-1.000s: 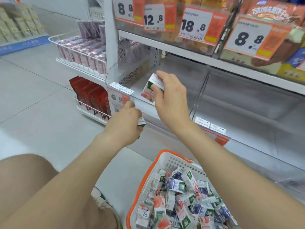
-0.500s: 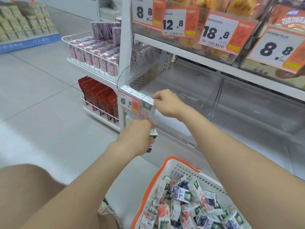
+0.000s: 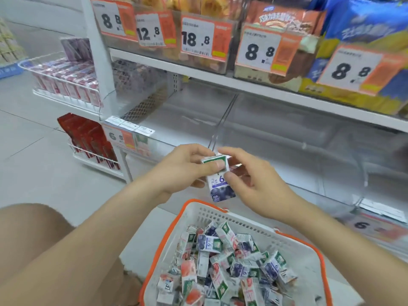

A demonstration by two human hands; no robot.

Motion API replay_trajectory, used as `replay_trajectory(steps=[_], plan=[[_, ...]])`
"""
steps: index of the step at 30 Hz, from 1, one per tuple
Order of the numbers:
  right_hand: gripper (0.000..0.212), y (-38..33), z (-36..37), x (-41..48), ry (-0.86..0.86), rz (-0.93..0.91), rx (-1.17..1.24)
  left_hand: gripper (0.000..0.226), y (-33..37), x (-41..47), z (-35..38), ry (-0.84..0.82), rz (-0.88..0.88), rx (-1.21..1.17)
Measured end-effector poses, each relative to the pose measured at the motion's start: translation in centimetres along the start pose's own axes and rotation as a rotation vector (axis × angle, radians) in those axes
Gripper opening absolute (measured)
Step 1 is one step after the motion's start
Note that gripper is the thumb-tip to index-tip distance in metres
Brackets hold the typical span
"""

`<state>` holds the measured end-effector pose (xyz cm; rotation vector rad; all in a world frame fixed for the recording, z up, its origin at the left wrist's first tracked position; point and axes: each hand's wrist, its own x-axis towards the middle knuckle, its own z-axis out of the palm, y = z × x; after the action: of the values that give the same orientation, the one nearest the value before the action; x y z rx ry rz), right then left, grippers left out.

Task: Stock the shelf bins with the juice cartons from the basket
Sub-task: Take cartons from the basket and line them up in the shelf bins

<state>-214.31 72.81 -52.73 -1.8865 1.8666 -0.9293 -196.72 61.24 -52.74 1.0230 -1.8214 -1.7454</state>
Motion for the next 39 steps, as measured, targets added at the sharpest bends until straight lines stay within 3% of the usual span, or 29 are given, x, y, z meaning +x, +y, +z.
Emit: replay_trajectory(steps=[5,11,14,17,20,23,26,30,39], plan=[[0.041,2.7,-4.5,-4.1,0.188,0.247,0.371,0.035,2.3,0.3,6.1,-0.038,0.02,-0.197],[0.031,3.8,-8.8,-6.8,0.294,0.471,0.481,0.028,3.9,1.1,12.1,-0.127,0.196,-0.057],[0.015,4.2,-11.2,-8.3,0.259,0.512,0.424,0.019,4.5,1.6,15.7,-0.144,0.289,-0.027],[0.013,5.5,-14.4,-10.5,0.32,0.556,0.349,0.017,3.9,2.3,19.6,-0.151,0.397,-0.009],[0.017,7.8,-17.9,-12.8,0.534,0.572,0.195,0.022,3.1,2.3,22.8,-0.107,0.61,0.27],[0.027,10.4,-20.7,-15.5,0.666,0.561,-0.127,0.035,1.3,1.9,25.0,-0.176,0.824,0.621],[0.032,12.7,-22.3,-17.5,0.523,0.617,-0.41,0.048,-0.3,1.6,26.5,-0.226,0.843,0.903],[0.039,15.1,-22.4,-18.2,0.258,0.725,-0.611,0.056,-1.2,1.4,27.2,-0.226,0.864,1.037],[0.048,16.0,-22.9,-17.4,-0.143,0.872,-0.447,0.071,-2.4,1.6,25.9,-0.265,0.9,1.077]])
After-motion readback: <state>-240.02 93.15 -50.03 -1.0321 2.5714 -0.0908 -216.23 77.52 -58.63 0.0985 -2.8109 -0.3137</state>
